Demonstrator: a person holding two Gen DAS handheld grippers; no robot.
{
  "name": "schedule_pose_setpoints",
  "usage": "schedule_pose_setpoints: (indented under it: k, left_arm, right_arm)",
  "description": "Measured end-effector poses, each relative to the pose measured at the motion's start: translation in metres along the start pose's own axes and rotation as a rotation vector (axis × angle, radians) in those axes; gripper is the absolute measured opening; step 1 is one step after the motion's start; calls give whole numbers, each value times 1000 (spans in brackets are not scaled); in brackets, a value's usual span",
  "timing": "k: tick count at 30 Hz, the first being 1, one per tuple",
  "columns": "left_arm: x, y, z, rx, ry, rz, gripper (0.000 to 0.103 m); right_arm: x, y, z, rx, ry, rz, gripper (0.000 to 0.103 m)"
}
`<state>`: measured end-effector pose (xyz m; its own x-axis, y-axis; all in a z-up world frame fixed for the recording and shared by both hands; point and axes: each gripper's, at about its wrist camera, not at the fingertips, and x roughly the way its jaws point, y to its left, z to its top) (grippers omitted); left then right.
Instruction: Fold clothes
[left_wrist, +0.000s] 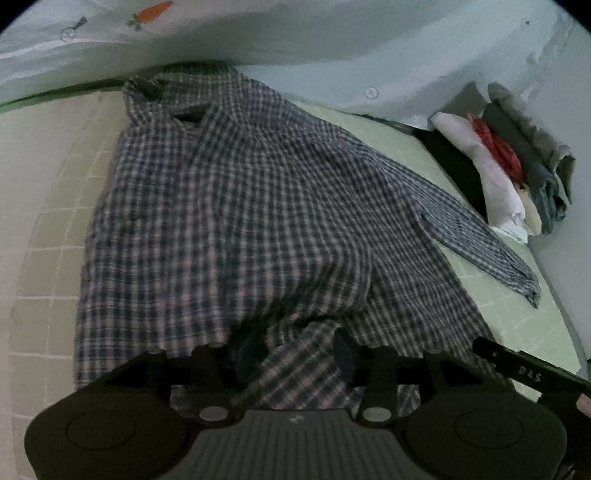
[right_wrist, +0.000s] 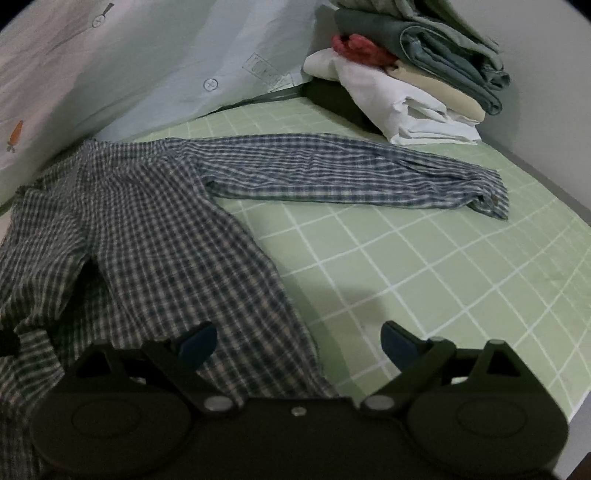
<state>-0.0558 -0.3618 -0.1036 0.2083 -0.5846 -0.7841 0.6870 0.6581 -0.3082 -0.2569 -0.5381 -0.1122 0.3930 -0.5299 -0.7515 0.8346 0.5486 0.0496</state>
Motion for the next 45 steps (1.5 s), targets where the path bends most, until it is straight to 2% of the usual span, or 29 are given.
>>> schedule_pose_setpoints:
  k: [1, 2, 3, 6, 11, 22, 26, 30, 34, 38, 42, 45]
  left_arm:
    - [-1, -1, -1, 6, 2, -1, 37]
    - [-4, -2, -3, 12, 0, -3, 14]
    - [-7, -2, -6, 14, -5, -6, 7]
    - [-18, -1, -14, 3, -38, -12, 4]
    - [-48, 6, -30, -47, -121, -32, 3]
    - [-100, 30, -93, -155, -159, -18, 4]
    - [-106, 33, -108, -176, -135, 4, 4]
    - [-114, 39, -121, -188, -125, 26, 7]
    - [-124, 49, -131, -197, -115, 72, 16]
    - [-136, 64, -140, -217, -116, 96, 17]
    - [-141, 84, -140, -236, -105, 105, 17]
    - [-142, 96, -134, -246, -96, 85, 17]
  right_arm:
    - [0, 0, 0, -3, 2, 2, 96]
    - [0, -1, -1, -6, 3, 4, 96]
    - [-1, -1, -2, -12, 2, 0, 96]
    - [-6, -2, -7, -29, 0, -12, 96]
    - [-15, -6, -19, -49, 2, -26, 96]
    - [-37, 7, -49, -110, 8, 35, 96]
    - [-44, 13, -56, -126, 7, 75, 96]
    - [-51, 31, -59, -145, -1, 153, 96]
    - [-56, 56, -61, -174, -6, 225, 96]
    - [-63, 86, -65, -224, -27, 275, 96]
    - [-63, 114, -75, -279, 4, 289, 96]
    - [-63, 127, -86, -329, 48, 273, 96]
